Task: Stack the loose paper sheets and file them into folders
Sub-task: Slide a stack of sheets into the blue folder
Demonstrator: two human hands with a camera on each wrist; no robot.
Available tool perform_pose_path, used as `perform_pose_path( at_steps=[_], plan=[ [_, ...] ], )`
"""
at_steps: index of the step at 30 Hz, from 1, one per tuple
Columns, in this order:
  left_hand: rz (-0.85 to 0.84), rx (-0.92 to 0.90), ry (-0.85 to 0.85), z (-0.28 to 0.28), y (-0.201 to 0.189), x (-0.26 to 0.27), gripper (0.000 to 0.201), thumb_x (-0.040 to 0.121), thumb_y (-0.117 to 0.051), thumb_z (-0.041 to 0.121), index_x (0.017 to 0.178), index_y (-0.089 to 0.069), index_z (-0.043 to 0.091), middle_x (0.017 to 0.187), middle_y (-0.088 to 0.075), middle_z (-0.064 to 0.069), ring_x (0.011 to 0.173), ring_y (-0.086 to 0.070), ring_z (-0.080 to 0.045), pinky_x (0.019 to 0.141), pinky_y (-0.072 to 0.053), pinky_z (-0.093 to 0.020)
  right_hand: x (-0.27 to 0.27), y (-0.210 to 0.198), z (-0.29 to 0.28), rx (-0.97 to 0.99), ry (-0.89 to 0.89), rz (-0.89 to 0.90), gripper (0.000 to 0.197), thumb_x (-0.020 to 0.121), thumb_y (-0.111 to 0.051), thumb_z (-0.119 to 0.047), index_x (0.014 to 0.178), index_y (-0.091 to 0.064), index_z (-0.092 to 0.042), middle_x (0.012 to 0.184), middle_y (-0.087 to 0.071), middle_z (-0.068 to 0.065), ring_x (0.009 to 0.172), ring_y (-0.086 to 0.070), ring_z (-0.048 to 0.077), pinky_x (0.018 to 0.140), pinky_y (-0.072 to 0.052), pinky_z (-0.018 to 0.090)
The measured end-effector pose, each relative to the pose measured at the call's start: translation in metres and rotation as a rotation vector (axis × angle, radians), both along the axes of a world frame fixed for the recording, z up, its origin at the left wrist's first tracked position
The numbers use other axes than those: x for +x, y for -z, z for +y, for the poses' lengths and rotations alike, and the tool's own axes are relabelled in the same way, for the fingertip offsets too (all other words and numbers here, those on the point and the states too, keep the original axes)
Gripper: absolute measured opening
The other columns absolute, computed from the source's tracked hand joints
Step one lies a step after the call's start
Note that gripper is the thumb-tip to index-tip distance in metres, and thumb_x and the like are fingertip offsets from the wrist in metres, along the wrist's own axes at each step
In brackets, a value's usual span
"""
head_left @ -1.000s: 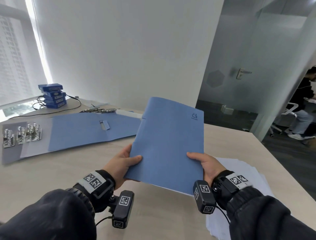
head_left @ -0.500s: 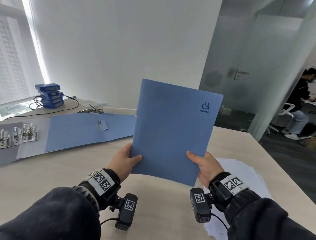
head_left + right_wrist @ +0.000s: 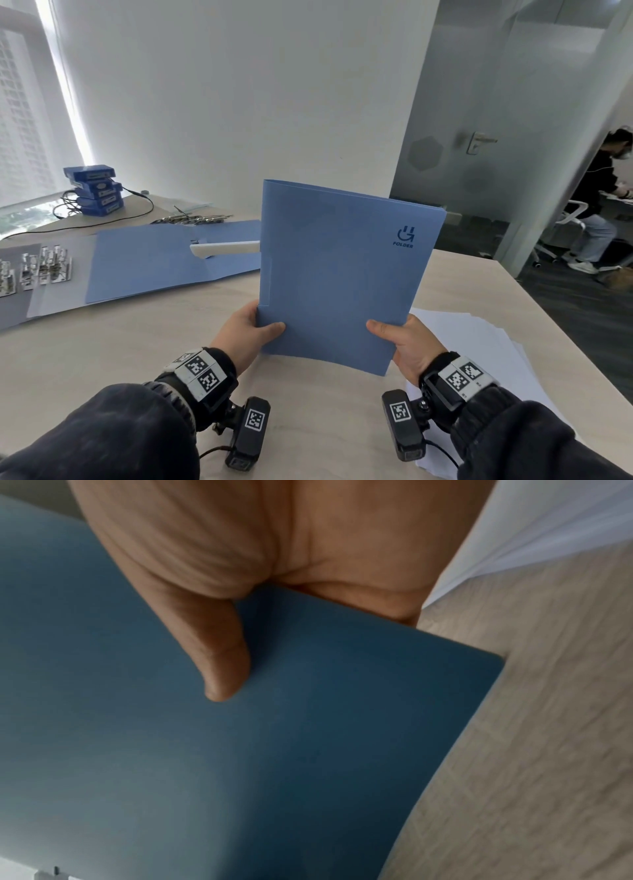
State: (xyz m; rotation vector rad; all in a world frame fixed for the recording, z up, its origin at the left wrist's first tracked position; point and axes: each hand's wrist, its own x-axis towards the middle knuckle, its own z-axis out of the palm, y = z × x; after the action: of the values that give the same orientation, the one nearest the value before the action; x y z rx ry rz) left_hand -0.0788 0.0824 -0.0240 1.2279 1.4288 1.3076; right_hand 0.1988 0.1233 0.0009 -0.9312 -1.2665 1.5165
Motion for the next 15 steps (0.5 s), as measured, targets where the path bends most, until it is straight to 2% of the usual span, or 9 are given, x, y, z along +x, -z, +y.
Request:
perform_pose_path(
  at_steps=[4,7,9,10,12,13,15],
  plan=[
    [-0.007,-0.018,-0.002,-0.003,-0.002,0.003,0.024,0.094,-0.068,0.004,0.108,-0.067,0.023,0.097,-0.075,0.016,0.084,-0.072,0.005,0.077,-0.056,-0.014,-0.001,-0.001,-0.001,0.047,-0.003,-0.004,0.039,0.075,-0.080,-0.003,0.113,-0.072,-0.009,0.117,-0.073,0.013,0.109,-0.070,0.031,0.093,-0.054,0.043],
    [0.014,-0.027,0.018,-0.003,-0.003,0.003,0.024,0.095,-0.065,0.001,0.110,-0.067,0.020,0.100,-0.074,0.014,0.080,-0.071,0.008,0.068,-0.052,-0.006,0.001,0.004,0.001,0.053,0.012,-0.028,0.054,0.068,-0.088,-0.028,0.116,-0.071,-0.010,0.119,-0.073,0.012,0.112,-0.069,0.031,0.097,-0.052,0.046],
    [0.043,-0.025,0.030,-0.003,-0.003,0.001,0.025,0.095,-0.065,0.001,0.114,-0.067,0.018,0.102,-0.074,0.014,0.083,-0.071,0.007,0.072,-0.054,-0.009,0.001,0.006,0.001,0.067,0.020,-0.066,0.074,0.054,-0.095,-0.049,0.116,-0.072,-0.014,0.118,-0.073,0.009,0.111,-0.069,0.028,0.097,-0.052,0.046],
    [0.066,-0.026,0.031,-0.003,-0.003,0.000,0.026,0.095,-0.066,0.002,0.116,-0.067,0.018,0.103,-0.074,0.014,0.086,-0.071,0.005,0.080,-0.056,-0.015,0.001,0.005,0.000,0.075,0.048,-0.085,0.074,0.053,-0.095,-0.051,0.113,-0.073,-0.015,0.116,-0.074,0.008,0.109,-0.070,0.026,0.097,-0.052,0.045],
    [0.127,-0.042,0.032,-0.004,-0.005,-0.001,0.028,0.094,-0.068,0.006,0.119,-0.066,0.019,0.106,-0.075,0.013,0.095,-0.071,-0.001,0.093,-0.056,-0.027,0.000,0.004,0.001,0.109,0.102,-0.130,0.044,0.073,-0.087,-0.036,0.109,-0.074,-0.015,0.111,-0.076,0.004,0.106,-0.072,0.024,0.097,-0.053,0.044],
    [0.160,-0.050,0.028,-0.004,-0.007,-0.001,0.028,0.093,-0.070,0.009,0.119,-0.066,0.020,0.108,-0.074,0.012,0.098,-0.070,-0.004,0.095,-0.055,-0.031,-0.001,0.003,0.001,0.122,0.127,-0.150,0.027,0.083,-0.080,-0.024,0.107,-0.074,-0.015,0.109,-0.077,0.003,0.105,-0.072,0.023,0.097,-0.054,0.043],
    [0.255,-0.040,-0.011,-0.003,-0.011,-0.001,0.028,0.090,-0.073,0.017,0.116,-0.062,0.023,0.107,-0.072,0.010,0.097,-0.069,-0.009,0.093,-0.054,-0.036,-0.001,0.001,0.002,0.132,0.181,-0.178,0.013,0.091,-0.072,-0.012,0.103,-0.075,-0.015,0.105,-0.078,0.001,0.102,-0.073,0.024,0.094,-0.055,0.042]
  ],
)
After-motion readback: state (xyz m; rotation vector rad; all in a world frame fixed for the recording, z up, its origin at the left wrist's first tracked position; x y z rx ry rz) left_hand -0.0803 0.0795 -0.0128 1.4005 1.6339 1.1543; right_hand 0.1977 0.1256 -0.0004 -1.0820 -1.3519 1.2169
